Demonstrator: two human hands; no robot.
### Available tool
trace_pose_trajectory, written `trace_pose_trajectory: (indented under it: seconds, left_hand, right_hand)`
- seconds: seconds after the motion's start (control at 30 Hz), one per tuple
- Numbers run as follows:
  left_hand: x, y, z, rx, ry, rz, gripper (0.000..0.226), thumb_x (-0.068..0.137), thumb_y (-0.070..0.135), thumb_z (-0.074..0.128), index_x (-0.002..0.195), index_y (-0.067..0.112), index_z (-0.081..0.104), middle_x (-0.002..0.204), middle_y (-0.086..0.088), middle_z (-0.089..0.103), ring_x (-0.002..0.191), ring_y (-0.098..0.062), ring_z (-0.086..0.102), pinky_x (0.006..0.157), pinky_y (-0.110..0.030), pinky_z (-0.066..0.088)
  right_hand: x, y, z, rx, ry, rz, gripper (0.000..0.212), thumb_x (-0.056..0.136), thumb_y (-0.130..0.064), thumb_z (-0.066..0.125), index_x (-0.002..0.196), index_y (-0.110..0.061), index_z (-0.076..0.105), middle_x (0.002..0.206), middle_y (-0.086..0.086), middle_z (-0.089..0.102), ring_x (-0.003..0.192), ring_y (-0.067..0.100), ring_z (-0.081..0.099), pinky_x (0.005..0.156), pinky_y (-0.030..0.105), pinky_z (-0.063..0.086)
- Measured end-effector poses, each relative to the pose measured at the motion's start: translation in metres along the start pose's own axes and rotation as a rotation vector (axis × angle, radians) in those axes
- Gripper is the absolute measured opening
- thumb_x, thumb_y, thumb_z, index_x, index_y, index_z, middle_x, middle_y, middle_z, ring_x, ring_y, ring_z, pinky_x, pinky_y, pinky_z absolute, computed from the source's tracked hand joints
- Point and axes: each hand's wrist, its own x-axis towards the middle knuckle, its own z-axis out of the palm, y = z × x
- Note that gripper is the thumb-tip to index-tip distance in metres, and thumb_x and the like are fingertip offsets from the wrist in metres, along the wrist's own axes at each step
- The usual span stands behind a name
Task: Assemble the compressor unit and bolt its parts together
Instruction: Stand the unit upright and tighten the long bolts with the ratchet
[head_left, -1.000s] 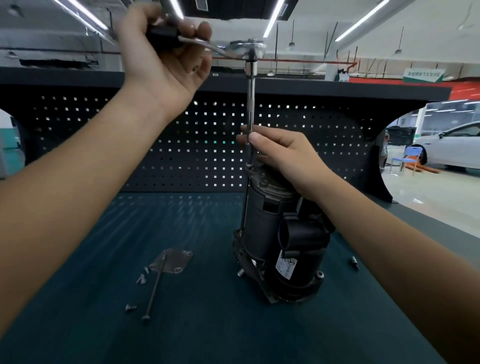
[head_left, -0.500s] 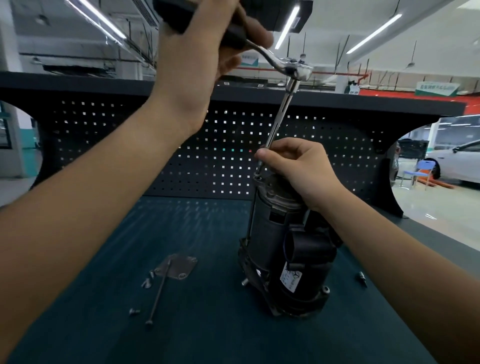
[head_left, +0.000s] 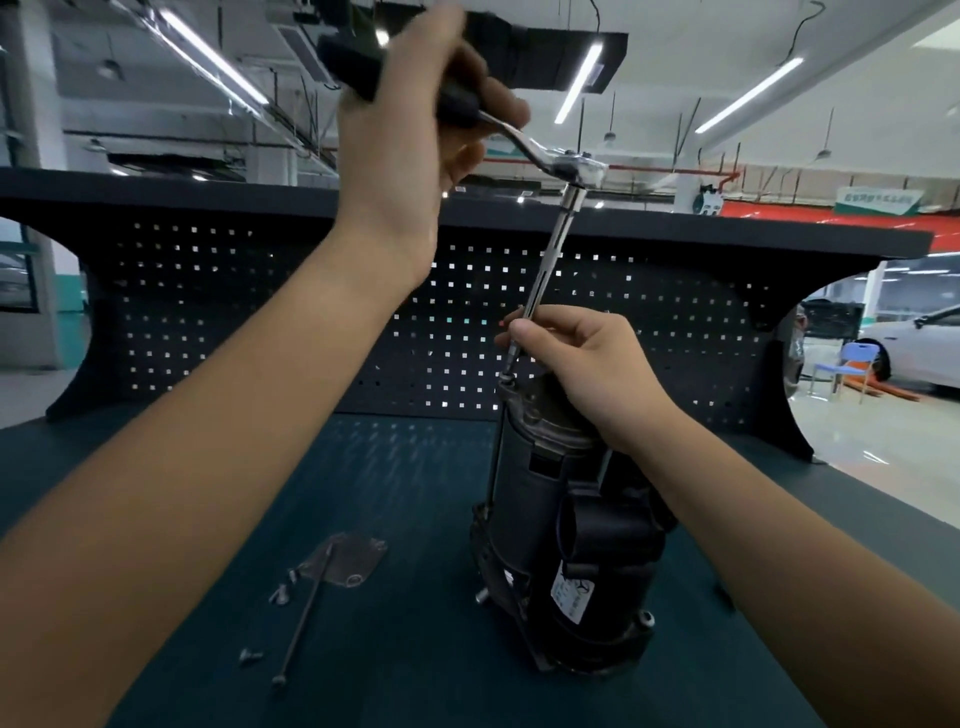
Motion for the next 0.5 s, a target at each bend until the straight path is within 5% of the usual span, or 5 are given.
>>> trace_pose_trajectory:
  seconds: [0.13,0.27,0.37,0.43,0.5]
  left_hand:
    - [-0.02,0.005,0.004,0.114,-0.113,0.275,0.025,0.089,0.025,0.051,0.065,0.025,0.058,0.06,0.008,0.065,0.075,-0.022,0.066,0.071,-0.025,0.048]
    - [0.004,-0.006,-0.007,-0.217,-0.015,-0.111,0.03,0.096,0.026,0.042,0.071,0.013,0.051,0.06,0.003,0.063,0.073,-0.017,0.067,0.069,-0.027,0.05]
    - [0.022,-0.019,-0.015,-0.357,0.105,-0.352,0.034,0.094,0.028,0.042,0.067,0.011,0.052,0.068,-0.001,0.06,0.066,-0.014,0.066,0.067,-0.025,0.047]
    - [0.027,-0.024,-0.017,-0.403,0.144,-0.409,0.034,0.092,0.026,0.042,0.063,0.011,0.052,0.072,-0.002,0.058,0.062,-0.014,0.065,0.066,-0.026,0.046]
    - [0.022,-0.022,-0.018,-0.381,0.106,-0.37,0.035,0.094,0.026,0.041,0.064,0.013,0.053,0.067,0.0,0.059,0.066,-0.013,0.066,0.069,-0.029,0.046]
  right_hand:
    - [0.001,0.002,-0.001,0.023,0.002,0.002,0.018,0.082,-0.024,0.068,0.093,-0.009,0.07,0.085,-0.004,0.073,0.069,-0.004,0.062,0.065,0.012,0.045]
    - [0.0,0.0,0.0,-0.04,-0.035,-0.014,0.015,0.09,-0.025,0.057,0.079,-0.025,0.067,0.076,-0.011,0.07,0.072,-0.001,0.06,0.071,0.016,0.044]
    - [0.001,-0.002,0.001,-0.023,-0.042,0.001,0.019,0.095,-0.022,0.048,0.092,-0.032,0.064,0.085,-0.014,0.071,0.085,0.034,0.06,0.085,0.04,0.049]
    - [0.001,-0.003,0.001,-0.03,-0.032,-0.009,0.019,0.095,-0.019,0.048,0.094,-0.03,0.064,0.082,-0.016,0.071,0.094,0.049,0.056,0.085,0.049,0.049]
    - [-0.001,-0.003,0.0,-0.052,-0.01,-0.031,0.017,0.094,-0.018,0.05,0.093,-0.024,0.066,0.079,-0.015,0.071,0.093,0.042,0.059,0.082,0.042,0.05]
